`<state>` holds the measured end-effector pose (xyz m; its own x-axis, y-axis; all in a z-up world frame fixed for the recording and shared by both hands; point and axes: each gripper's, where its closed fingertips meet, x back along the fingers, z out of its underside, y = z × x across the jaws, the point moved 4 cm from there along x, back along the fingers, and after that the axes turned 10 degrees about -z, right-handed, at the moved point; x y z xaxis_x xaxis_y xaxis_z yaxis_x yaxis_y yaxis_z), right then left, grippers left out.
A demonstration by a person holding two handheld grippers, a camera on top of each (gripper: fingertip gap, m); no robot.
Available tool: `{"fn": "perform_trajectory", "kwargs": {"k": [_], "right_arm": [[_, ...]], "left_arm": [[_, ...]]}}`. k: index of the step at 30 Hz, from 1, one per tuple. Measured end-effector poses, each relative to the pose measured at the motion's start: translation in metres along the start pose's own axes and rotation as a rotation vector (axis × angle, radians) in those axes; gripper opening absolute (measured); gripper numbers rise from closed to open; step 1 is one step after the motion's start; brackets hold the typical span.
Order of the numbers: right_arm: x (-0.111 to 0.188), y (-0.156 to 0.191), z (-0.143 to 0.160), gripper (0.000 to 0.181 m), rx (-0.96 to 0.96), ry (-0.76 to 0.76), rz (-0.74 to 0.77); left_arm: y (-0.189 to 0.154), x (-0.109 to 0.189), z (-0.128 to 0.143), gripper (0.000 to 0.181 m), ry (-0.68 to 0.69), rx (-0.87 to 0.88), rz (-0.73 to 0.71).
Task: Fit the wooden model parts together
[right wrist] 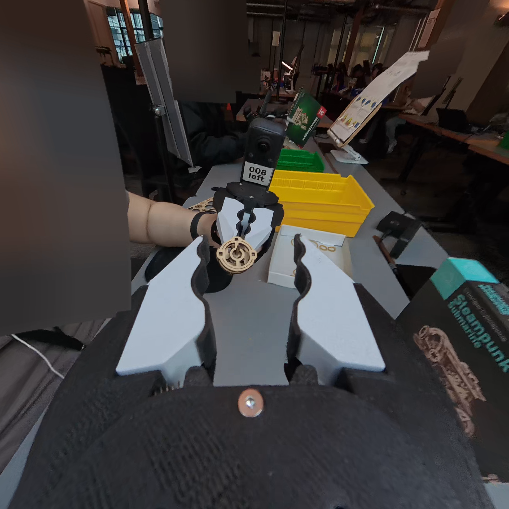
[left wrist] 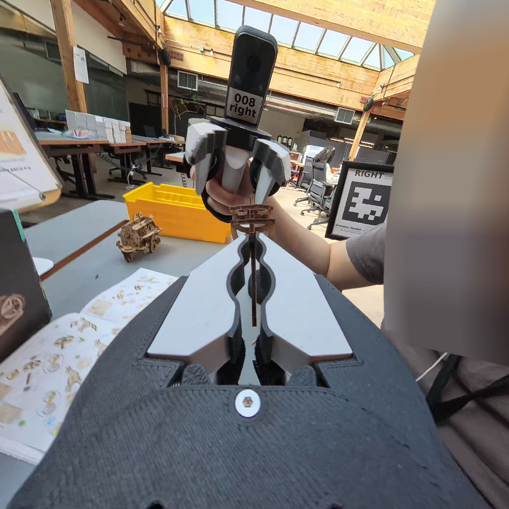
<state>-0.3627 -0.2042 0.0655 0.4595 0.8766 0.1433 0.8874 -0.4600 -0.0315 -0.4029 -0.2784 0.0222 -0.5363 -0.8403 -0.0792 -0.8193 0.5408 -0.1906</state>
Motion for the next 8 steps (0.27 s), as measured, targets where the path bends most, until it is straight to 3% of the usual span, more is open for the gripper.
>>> {"fn": "perform_trajectory", "kwargs": {"k": [5, 8], "right_arm": [[0.032, -0.003, -0.076, 0.059, 0.211, -0.192, 0.130], [0.051, -0.002, -0.079, 0.051, 0.165, -0.285, 0.172]], "left_arm": [[-0.002, -0.026, -0.070, 0.001, -0.070, -0.032, 0.039], [0.001, -0.038, -0.085, 0.000, -0.102, 0.003, 0.064]]}}
